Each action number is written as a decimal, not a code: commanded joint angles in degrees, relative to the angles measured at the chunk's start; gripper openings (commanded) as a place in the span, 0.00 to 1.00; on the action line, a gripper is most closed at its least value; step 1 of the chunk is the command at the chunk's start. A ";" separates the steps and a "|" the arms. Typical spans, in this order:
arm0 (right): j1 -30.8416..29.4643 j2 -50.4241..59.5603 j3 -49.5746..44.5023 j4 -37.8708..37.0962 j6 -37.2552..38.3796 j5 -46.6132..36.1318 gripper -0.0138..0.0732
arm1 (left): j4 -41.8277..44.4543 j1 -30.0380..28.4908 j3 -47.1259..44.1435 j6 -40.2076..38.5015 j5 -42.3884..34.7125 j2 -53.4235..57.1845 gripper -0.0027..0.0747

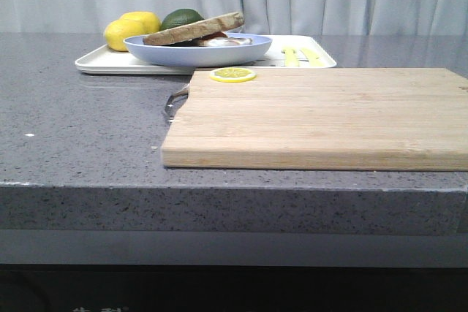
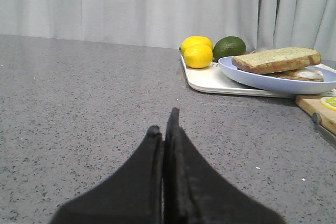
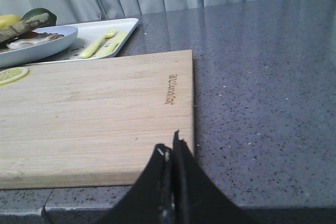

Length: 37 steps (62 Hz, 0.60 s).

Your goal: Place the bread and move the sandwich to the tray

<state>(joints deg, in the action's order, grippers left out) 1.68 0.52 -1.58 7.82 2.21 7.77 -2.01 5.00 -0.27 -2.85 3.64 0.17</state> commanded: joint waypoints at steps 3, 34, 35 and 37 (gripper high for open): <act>-0.32 1.11 0.22 -0.21 -0.31 -5.81 0.08 | 0.00 -0.18 -0.04 -0.69 -4.41 1.27 0.01; -1.65 1.11 0.22 -0.20 -0.31 -6.95 0.08 | 0.00 -0.18 -0.04 -0.69 -4.41 1.27 0.01; -1.65 1.11 0.22 -0.20 -0.31 -6.95 0.08 | 0.00 -0.18 -0.04 -0.69 -4.41 1.27 0.01; -1.58 1.11 0.22 -0.20 -0.31 -6.95 0.08 | 0.00 -0.18 -0.04 -0.69 -4.41 1.27 0.01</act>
<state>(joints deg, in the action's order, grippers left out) 0.40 0.52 -1.58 7.82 2.21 5.75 -1.99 5.00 -0.27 -2.85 3.64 0.17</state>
